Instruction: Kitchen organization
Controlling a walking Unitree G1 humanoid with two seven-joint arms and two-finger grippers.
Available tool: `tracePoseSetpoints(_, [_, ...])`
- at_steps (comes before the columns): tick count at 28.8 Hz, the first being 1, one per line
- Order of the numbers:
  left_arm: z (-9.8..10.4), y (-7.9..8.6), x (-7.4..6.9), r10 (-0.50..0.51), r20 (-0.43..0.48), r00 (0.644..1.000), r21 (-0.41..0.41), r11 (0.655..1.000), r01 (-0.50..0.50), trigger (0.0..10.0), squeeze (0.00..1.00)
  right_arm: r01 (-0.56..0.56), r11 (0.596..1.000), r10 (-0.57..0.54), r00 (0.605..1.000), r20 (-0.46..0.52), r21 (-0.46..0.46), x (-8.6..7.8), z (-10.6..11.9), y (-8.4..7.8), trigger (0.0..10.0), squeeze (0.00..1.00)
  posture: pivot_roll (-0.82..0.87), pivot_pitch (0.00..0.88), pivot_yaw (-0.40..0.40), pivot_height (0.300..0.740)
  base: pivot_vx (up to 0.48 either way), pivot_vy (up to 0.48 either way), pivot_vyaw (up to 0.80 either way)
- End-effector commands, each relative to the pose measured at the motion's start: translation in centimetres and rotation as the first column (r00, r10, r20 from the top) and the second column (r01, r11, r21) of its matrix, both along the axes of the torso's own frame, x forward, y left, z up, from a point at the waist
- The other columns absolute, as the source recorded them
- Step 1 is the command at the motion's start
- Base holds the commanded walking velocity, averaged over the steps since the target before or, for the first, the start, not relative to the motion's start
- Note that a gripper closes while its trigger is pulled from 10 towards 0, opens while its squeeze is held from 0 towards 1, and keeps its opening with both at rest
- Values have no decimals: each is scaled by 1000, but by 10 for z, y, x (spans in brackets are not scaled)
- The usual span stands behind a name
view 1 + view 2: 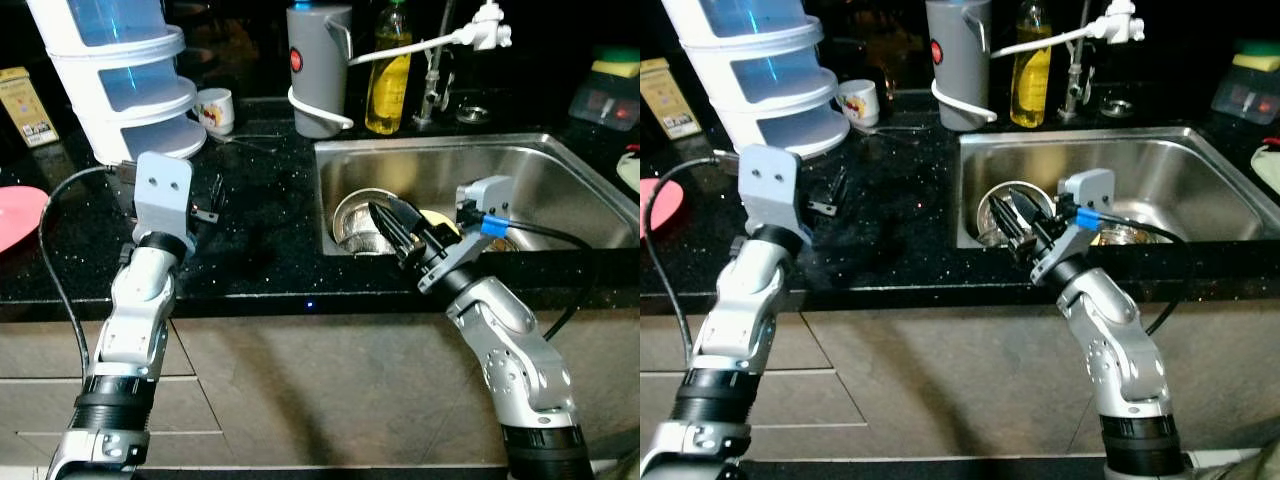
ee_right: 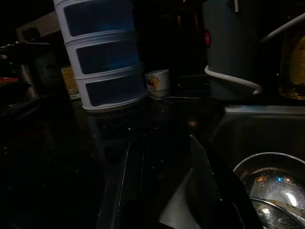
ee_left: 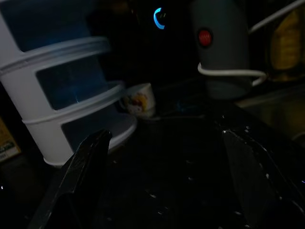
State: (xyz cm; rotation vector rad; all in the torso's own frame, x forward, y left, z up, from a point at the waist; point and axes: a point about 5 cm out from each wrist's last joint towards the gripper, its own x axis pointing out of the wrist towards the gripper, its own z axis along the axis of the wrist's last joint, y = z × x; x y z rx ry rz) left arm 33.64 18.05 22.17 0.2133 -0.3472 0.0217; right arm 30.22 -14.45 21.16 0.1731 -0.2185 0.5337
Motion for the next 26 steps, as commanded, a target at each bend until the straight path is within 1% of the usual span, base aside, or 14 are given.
tracePoseSetpoints(1, [-6, 5, -3, 27, -32, 999, 7, 1000, -27, 10000, 0, -9, 1000, 9, 1000, -19, 7, 0, -7, 8, 10000, 0, -27, 0, 3, 740, 0, 285, 0])
tracePoseSetpoints(6, [-5, 5, -6, 31, -40, 999, 14, 999, -31, 10000, 0, -12, 1000, 13, 999, -39, 21, -2, -15, 16, 10000, 0, -24, 0, 4, 740, 0, 287, 0])
tracePoseSetpoints(26, [-3, 3, -10, 37, -52, 998, 10, 999, -37, 10000, 0, -14, 1000, 14, 999, -37, 8, -2, -16, 18, 10000, 0, -26, 0, -5, 740, 0, 306, 0])
